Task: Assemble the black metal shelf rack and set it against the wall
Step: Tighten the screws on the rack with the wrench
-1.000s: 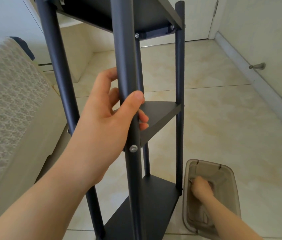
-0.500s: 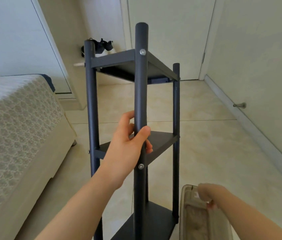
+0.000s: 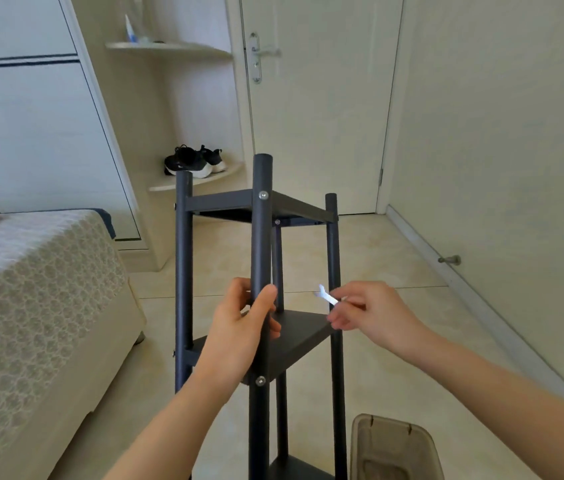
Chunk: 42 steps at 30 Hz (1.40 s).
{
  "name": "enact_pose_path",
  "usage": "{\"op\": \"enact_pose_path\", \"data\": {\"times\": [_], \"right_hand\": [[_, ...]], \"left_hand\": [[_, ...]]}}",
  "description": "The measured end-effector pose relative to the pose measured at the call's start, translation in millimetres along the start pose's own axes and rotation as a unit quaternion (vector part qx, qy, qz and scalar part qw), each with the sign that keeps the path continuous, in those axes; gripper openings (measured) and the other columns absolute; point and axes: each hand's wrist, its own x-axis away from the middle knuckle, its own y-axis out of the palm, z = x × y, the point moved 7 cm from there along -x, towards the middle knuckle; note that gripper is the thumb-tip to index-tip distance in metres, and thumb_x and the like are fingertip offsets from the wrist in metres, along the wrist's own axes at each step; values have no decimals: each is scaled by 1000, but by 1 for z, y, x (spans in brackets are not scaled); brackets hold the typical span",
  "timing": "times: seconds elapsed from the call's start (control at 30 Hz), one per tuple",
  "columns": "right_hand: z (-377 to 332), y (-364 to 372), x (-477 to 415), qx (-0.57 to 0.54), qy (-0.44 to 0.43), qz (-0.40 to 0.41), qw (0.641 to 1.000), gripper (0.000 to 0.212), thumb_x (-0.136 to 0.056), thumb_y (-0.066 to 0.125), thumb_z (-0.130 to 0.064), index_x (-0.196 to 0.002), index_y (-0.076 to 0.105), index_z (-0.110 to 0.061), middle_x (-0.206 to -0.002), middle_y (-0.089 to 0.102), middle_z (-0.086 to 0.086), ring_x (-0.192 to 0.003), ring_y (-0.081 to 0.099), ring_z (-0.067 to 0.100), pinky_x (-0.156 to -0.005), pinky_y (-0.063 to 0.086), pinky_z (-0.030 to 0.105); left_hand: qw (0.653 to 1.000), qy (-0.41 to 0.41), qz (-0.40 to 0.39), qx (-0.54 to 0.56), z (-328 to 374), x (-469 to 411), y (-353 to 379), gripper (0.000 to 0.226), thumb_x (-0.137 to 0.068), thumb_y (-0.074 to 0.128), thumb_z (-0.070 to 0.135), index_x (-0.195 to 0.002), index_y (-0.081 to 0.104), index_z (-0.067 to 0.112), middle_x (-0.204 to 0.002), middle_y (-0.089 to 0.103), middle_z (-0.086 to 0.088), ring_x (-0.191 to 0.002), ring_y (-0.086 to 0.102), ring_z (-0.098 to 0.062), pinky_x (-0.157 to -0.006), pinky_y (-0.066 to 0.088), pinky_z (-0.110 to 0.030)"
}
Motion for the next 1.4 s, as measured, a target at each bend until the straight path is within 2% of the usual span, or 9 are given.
{"op": "enact_pose_path", "data": {"times": [0.1, 0.23, 0.43, 0.67, 0.83, 0.93, 1.0, 1.17, 1.4], "right_hand": [[-37, 3, 1, -133, -19, 18, 991, 15, -94, 60, -3, -106, 68, -9, -81, 77, 4, -74, 74, 16, -68, 58, 20], [-60, 9, -2, -192, -17, 23, 981, 13, -96, 58, -9, -92, 70, -10, -78, 76, 3, -68, 73, 17, -64, 58, 20], [-69, 15, -16, -149, -32, 50, 987, 13, -97, 58, -19, -93, 70, -18, -71, 74, -3, -56, 64, 8, -66, 57, 19], [-80, 34, -35, -184, -38, 69, 980, 19, -97, 57, -23, -84, 72, -21, -51, 53, -10, -49, 47, 2, -60, 46, 25], [-83, 47, -38, -172, -51, 93, 979, 19, -94, 62, -31, -78, 72, -36, -74, 65, -9, -64, 53, 3, -64, 48, 23], [-86, 52, -44, -189, -50, 87, 977, 17, -93, 63, -30, -81, 74, -35, -62, 61, -10, -60, 50, 3, -67, 50, 28], [-90, 57, -47, -194, -55, 80, 976, 17, -94, 63, -28, -82, 74, -31, -55, 56, -13, -57, 52, 0, -70, 50, 29], [-98, 68, -56, -186, -73, 70, 977, 15, -94, 63, -24, -83, 73, -25, -56, 61, -11, -56, 55, -3, -72, 50, 26], [-108, 79, -63, -167, -92, 69, 979, 15, -94, 63, -24, -86, 75, -21, -60, 64, -14, -61, 58, -3, -72, 53, 25]], "left_hand": [[998, 1, 26, 50, 6, -7, -3, 27, -96, 55, 48, -103, 58, 23, -77, 68, 4, -66, 70, -18, -65, 58, -25], [996, 34, 47, 69, 13, -19, -4, 20, -97, 55, 44, -108, 56, 27, -69, 59, 5, -54, 57, -13, -54, 53, -21], [996, 63, 52, 40, 10, -23, -13, 13, -99, 50, 41, -105, 54, 31, -70, 59, -1, -52, 58, -15, -52, 54, -21], [998, 58, 30, -8, 14, -28, -33, 37, -82, 50, 56, -102, 55, 24, -78, 67, -2, -58, 68, -24, -55, 55, -21], [998, 43, 36, -8, 12, -24, -45, 40, -82, 51, 57, -104, 57, 24, -81, 69, -3, -64, 70, -23, -59, 58, -23], [998, 31, 48, -11, 11, -23, -48, 31, -93, 51, 48, -111, 58, 23, -81, 70, -1, -67, 71, -20, -59, 57, -20], [998, 21, 51, -16, 11, -24, -52, 24, -98, 51, 40, -115, 57, 25, -81, 71, 2, -70, 72, -19, -64, 61, -27], [995, 31, 68, -58, 13, -24, -64, 13, -99, 53, 33, -104, 62, 24, -80, 71, 3, -72, 72, -16, -74, 63, -41], [996, 28, 44, -68, 14, -27, -72, 14, -100, 52, 33, -105, 60, 22, -81, 71, 1, -73, 73, -20, -69, 64, -38]]}}
